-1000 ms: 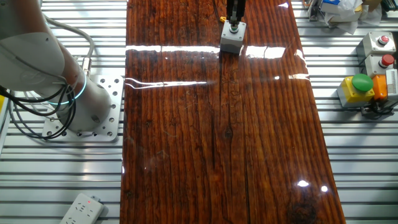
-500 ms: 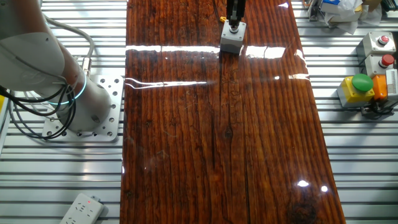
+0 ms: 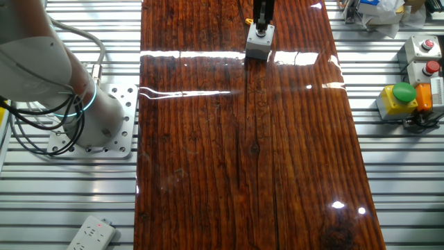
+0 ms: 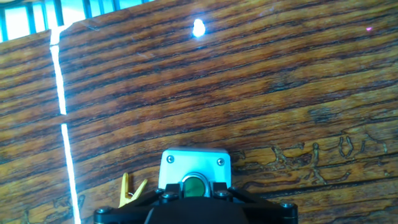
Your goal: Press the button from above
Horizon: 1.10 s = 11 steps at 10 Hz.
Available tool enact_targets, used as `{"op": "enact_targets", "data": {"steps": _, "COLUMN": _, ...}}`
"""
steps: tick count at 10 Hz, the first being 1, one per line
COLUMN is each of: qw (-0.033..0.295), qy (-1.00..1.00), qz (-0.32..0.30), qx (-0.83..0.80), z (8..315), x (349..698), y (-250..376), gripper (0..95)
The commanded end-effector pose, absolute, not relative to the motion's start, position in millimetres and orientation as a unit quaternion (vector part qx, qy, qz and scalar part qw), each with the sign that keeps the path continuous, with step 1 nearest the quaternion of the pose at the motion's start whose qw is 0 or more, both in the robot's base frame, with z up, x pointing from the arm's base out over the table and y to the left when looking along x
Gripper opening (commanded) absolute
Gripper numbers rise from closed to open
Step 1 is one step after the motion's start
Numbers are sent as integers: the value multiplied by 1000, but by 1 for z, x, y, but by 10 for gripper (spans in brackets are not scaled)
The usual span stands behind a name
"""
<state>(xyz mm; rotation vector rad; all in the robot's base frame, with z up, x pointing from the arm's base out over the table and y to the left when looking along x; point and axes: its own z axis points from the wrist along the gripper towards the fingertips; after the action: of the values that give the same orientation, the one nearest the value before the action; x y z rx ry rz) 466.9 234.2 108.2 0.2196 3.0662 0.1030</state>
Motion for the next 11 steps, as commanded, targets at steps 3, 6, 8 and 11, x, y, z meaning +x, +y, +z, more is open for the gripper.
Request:
{"op": "enact_targets", "data": {"steps": 3, "qw": 33, "qy": 996, "qz": 35, "qx": 70, "z": 106, "x": 467, "y": 234, "gripper": 190}}
{"op": "enact_targets", "data": {"steps": 6, "qw": 36, "qy": 996, "qz": 35, "qx": 69, "z": 101, "x": 468, "y": 233, "gripper": 190}}
{"op": "enact_targets", "data": {"steps": 8, "qw": 36, "qy": 996, "qz": 35, "qx": 69, "z": 100, "x": 469, "y": 232, "gripper": 190}}
{"op": "enact_targets", "data": {"steps": 11, "qw": 37, "qy": 996, "qz": 35, "qx": 69, "z": 97, "x": 469, "y": 232, "gripper": 190}}
